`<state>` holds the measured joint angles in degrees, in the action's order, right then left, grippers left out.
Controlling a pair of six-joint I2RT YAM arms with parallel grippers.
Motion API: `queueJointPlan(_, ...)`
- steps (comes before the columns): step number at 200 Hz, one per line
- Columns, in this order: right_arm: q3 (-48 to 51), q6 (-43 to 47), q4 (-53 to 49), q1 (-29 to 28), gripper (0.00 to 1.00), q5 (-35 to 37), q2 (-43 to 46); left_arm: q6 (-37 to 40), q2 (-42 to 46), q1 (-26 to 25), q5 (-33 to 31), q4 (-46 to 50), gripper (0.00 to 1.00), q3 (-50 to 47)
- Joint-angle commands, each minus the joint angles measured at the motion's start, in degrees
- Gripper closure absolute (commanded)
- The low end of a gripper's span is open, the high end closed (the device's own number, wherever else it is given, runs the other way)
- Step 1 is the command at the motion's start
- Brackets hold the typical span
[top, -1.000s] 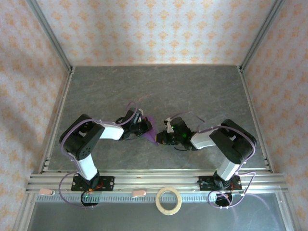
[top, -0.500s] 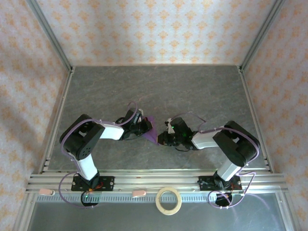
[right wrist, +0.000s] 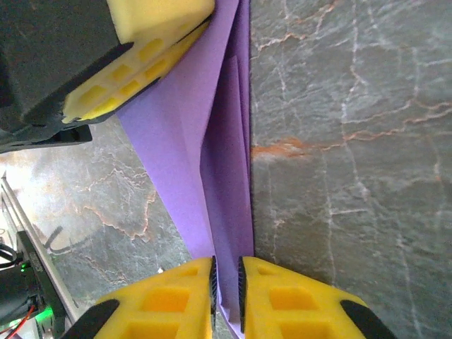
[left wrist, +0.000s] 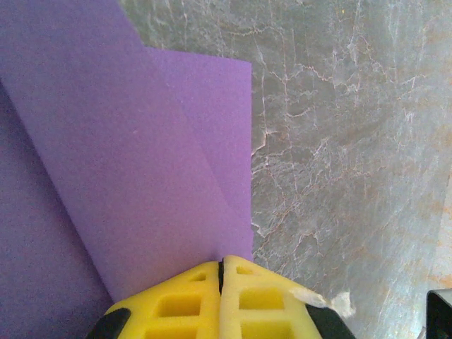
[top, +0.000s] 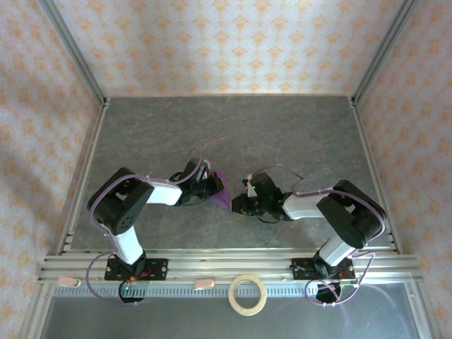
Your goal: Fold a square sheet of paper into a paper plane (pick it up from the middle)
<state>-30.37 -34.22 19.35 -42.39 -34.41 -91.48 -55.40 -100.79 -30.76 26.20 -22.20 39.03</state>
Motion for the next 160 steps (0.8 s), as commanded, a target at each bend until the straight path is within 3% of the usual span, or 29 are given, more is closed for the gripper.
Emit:
queueJointPlan(1,0.71,1.45,-8.47,-0.15,0.83,4.65,0.25,1.21,-3.02,-0.27,-2.41,4.53,1.00,-1.28)
queueJointPlan(48,0.12,1.70,-8.77,-0.50,1.00,3.80,-2.08,1.11,-2.83,-0.34,-2.39,4.46,1.00,-1.33)
queueJointPlan(88,0.07,1.27,-8.40,-0.50,1.00,2.97,-1.07,1.14,-3.06,-0.26,-2.26,4.40,1.00,-1.38)
queueJointPlan(107,-0.76,0.25,-7.67,-0.26,0.86,3.11,2.32,1.23,-3.05,-0.29,-2.29,4.41,1.00,-1.37)
queueJointPlan(148,-3.86,-1.02,-5.90,2.47,0.76,1.41,8.27,1.33,-3.05,-0.35,-2.30,4.18,1.00,-1.59)
queueJointPlan(160,-4.99,-2.02,-4.48,2.66,0.78,-1.52,7.35,1.27,-3.01,-0.35,-2.29,4.10,1.00,-1.63)
